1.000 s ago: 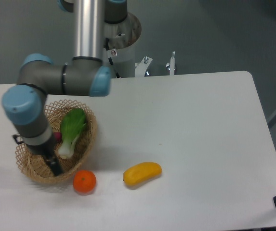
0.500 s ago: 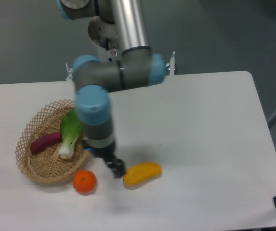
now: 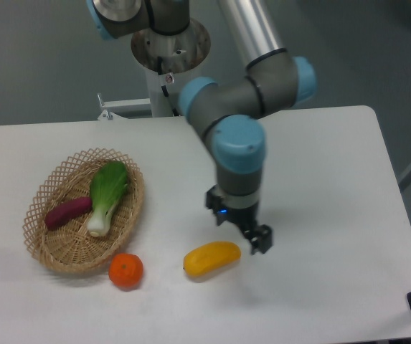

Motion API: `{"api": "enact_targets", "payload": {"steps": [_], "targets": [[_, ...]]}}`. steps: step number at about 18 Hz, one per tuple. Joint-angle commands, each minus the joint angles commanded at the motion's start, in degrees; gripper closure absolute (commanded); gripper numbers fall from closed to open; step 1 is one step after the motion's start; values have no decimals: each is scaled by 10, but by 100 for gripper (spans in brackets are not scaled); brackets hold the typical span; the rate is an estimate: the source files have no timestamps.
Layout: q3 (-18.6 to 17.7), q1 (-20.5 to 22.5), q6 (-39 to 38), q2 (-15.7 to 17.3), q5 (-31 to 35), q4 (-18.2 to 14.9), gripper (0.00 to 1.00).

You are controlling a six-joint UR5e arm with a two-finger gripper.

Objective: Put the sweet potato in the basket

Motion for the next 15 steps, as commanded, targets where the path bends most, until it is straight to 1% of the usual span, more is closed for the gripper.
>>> {"api": "enact_targets", "payload": {"steps": [7, 15], "targets": [[0, 59, 86, -1, -5, -1, 0], [-3, 63, 92, -2, -5, -2, 0]]}}
